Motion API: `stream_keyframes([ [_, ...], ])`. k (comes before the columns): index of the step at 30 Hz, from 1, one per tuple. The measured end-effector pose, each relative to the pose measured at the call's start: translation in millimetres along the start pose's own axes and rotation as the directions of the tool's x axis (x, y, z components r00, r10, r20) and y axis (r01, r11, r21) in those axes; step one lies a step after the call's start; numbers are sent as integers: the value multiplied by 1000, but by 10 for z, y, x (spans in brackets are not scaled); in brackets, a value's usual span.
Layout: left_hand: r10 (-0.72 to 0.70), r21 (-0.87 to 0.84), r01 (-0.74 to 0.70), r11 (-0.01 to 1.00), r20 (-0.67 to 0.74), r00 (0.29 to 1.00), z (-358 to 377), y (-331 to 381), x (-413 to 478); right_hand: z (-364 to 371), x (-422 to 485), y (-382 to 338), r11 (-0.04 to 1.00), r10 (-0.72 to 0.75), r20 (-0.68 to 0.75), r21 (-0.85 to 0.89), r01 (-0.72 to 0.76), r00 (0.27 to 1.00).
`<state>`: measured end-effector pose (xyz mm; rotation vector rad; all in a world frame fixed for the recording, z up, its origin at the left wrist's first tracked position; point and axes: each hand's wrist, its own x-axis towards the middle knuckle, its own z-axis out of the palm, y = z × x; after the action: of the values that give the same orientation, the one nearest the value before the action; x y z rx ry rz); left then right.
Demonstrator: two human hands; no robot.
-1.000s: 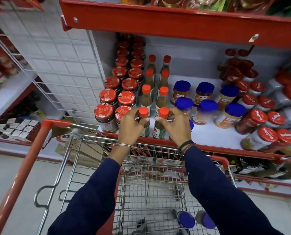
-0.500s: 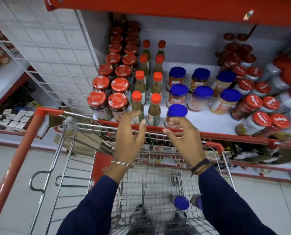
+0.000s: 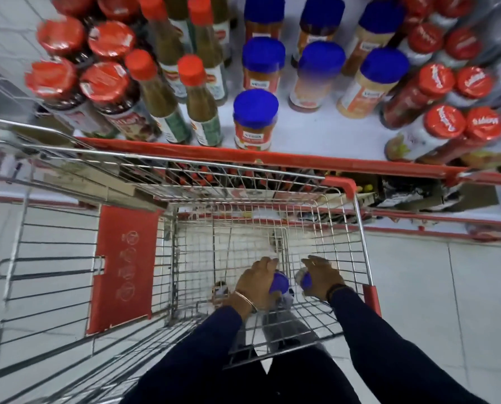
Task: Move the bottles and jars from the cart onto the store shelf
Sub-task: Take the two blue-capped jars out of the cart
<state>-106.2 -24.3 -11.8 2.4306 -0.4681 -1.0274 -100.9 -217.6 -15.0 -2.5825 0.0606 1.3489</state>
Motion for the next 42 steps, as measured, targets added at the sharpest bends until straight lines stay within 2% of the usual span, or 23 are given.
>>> stream_keyframes([
  [4,-85,73,78,994,100,991,434,19,214,145,156,178,981,-26,121,-189,49,992],
  [7,-124,182,109,977,75,989,652,68,323,184,216,198,957,-49,91,-280,73,995],
  [10,-169,206,155,966,50,984,660,101,395,228,265,175,937,-104,52,-328,116,993],
  [14,-184,154,174,973,52,982,467,139,404,187,251,135,946,-162,-4,-287,154,987],
  [19,-187,120,189,974,-28,982,171,195,312,-89,73,51,975,-162,-120,-174,140,979],
  [26,-82,-26,78,997,-235,968,-552,417,-62,-813,-587,-83,980,-176,-335,25,195,926],
  [33,46,-43,-76,996,-486,873,-1418,841,-496,-1713,-1486,-155,957,-187,-487,107,271,853],
  [37,193,29,-218,975,-593,782,-1945,1205,-680,-2187,-1891,-194,920,-186,-621,162,358,761],
  [42,284,148,-247,958,-632,721,-2450,1557,-603,-2655,-2021,-230,905,-164,-754,142,401,636],
])
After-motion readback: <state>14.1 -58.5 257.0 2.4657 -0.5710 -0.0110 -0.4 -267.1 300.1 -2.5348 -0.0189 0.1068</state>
